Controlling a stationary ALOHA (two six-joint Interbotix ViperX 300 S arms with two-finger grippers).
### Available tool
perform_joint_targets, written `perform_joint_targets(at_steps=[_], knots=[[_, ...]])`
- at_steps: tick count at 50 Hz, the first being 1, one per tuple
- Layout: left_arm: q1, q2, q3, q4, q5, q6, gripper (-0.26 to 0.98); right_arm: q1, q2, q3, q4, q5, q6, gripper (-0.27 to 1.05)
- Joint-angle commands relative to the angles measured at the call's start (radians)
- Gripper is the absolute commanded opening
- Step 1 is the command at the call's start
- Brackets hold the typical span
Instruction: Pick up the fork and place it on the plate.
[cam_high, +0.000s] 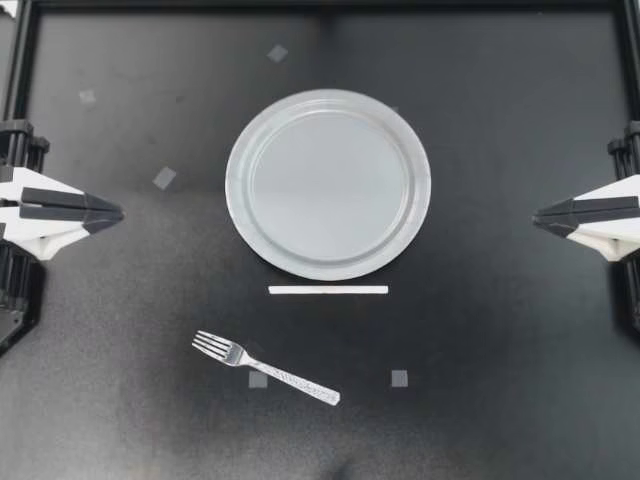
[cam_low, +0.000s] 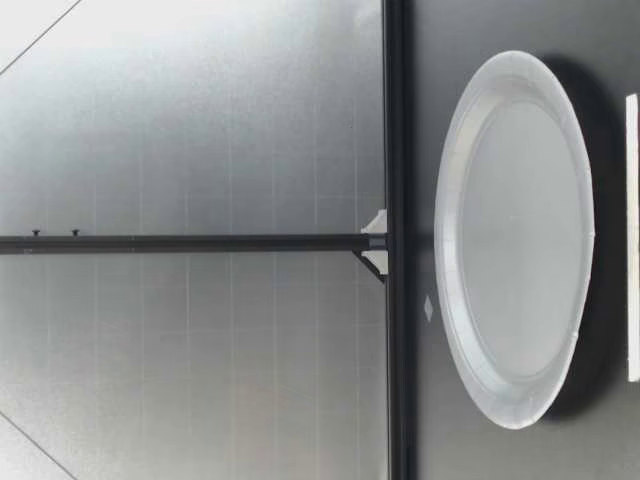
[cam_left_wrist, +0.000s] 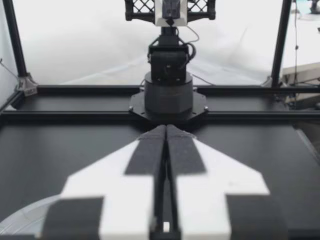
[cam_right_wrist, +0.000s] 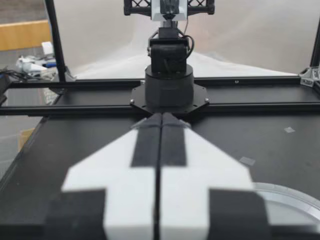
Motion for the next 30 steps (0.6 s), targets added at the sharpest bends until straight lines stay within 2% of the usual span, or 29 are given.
perform_joint_targets(at_steps=[1,5,9,15,19,22,26,30], knots=[[0.015,-0.008,0.009,-0.026,0.003,-0.017,0.08,-0.008,0.006,-0.003,0.002,-0.005,-0.002,-0.07],[0.015,-0.029,0.003,-0.08,0.077,-0.038,-0.04,-0.008,-0.008,0.018,0.009,-0.003,0.002,-0.14],[0.015,-0.041,-0.038,-0.114,0.201,-0.048,-0.04,-0.008,-0.021,0.04,0.026,-0.003,0.011,-0.14],[0.015,-0.038,-0.212,-0.12,0.551,-0.061,-0.03,-0.008,-0.032,0.057,0.028,-0.003,0.029,-0.14],[0.014,-0.003,-0.324,-0.12,0.73,-0.06,-0.03,-0.008,-0.031,0.058,0.028,-0.005,0.031,-0.14],[0.014,0.037,-0.39,-0.12,0.804,-0.058,-0.03,-0.008,-0.026,0.057,0.028,-0.003,0.031,-0.14],[0.014,0.087,-0.446,-0.121,0.83,-0.055,0.0,-0.009,-0.025,0.058,0.028,-0.006,0.029,-0.13],[0.014,0.133,-0.489,-0.121,0.848,-0.049,0.08,-0.011,-0.025,0.057,0.028,-0.011,0.029,-0.13]])
